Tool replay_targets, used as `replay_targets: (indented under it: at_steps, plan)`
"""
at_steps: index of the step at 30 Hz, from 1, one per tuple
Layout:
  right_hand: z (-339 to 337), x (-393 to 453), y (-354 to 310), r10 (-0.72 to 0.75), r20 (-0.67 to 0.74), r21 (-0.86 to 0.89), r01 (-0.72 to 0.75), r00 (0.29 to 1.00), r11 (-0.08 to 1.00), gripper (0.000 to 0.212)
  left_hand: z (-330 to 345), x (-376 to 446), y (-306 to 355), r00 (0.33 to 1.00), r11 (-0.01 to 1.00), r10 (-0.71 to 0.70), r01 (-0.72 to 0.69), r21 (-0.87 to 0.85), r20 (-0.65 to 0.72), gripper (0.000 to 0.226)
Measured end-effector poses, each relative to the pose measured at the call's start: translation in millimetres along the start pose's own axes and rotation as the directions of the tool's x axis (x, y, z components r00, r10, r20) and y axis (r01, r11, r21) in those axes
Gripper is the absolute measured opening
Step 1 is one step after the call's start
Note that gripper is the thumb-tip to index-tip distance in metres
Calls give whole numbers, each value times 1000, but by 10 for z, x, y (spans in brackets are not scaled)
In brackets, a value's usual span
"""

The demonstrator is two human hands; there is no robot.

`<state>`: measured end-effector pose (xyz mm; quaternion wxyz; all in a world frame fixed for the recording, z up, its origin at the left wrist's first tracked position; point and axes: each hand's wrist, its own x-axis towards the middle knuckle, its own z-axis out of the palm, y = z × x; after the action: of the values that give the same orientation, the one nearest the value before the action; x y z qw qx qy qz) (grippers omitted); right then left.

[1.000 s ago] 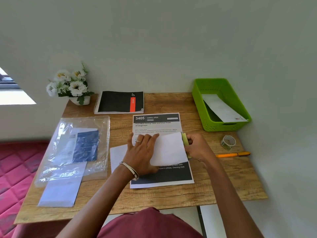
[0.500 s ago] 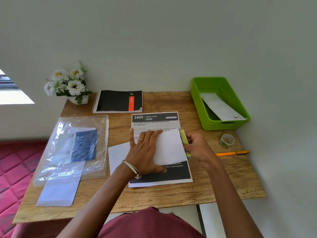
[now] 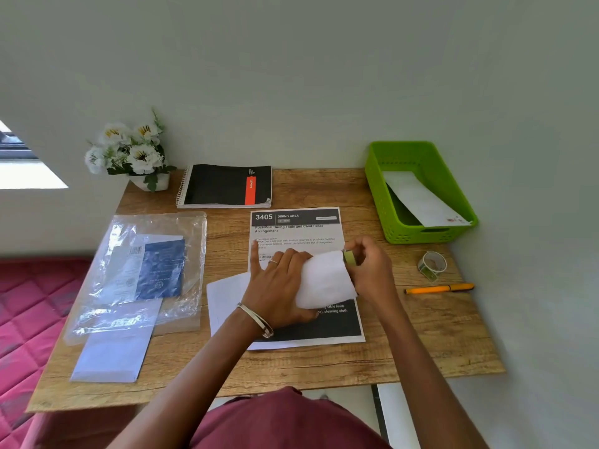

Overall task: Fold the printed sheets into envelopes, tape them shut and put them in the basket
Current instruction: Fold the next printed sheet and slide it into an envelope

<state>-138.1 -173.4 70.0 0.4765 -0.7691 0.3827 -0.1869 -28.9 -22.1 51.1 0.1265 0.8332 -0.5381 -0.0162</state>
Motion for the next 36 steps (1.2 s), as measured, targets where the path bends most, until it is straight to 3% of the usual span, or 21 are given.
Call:
replay_targets:
  at_steps: [2, 5, 9, 13, 16, 18, 20, 24, 27, 32, 34, 36]
  plan:
    - [-44, -57, -40, -145, -160, -47, 139, 976, 989, 31, -5, 5, -18, 1000, 999, -29, 29, 24, 10, 91]
    - [-171, -158, -153, -215, -275, 110, 253, 937, 961, 20, -21, 20, -58, 998, 998, -59, 59, 19, -4, 90]
    - [-229, -207, -237, -120, -39, 189, 125, 992, 974, 5, 8, 52, -32, 997, 997, -63, 64, 37, -36, 90]
    - [-180, -151, -202, 12, 126, 130, -29, 992, 991, 27, 45, 85, 16, 996, 998, -16, 20, 51, -88, 94]
    - [-171, -120, -192, 43, 260, 213, -100, 965, 972, 47, 84, 86, 18, 992, 999, 27, -22, 39, -126, 100]
    - [-199, -103, -213, 73, 301, 283, -162, 951, 945, 40, 105, 80, 4, 993, 999, 28, -23, 46, -116, 107]
    - [-244, -92, -243, 124, 309, 333, -229, 943, 915, 27, 111, 71, -25, 996, 997, 12, -5, 74, -94, 109]
    - [-245, -72, -234, 164, 314, 391, -285, 935, 875, 21, 31, 72, -104, 996, 993, -31, 40, 114, -84, 90]
    - [-185, -45, -220, 184, 326, 435, -320, 927, 842, 16, -47, 78, -158, 995, 985, -49, 62, 163, -87, 91]
    - [-96, 0, -271, 126, 332, 452, -275, 935, 849, 39, -126, 91, -186, 996, 984, -78, 83, 156, -38, 102]
    - [-81, 21, -292, 92, 275, 474, -218, 957, 853, 38, -157, 100, -211, 994, 985, -103, 107, 133, -41, 94]
    - [-96, 63, -291, 85, 121, 550, -138, 989, 824, 25, -182, 88, -293, 986, 980, -165, 168, 108, -35, 88]
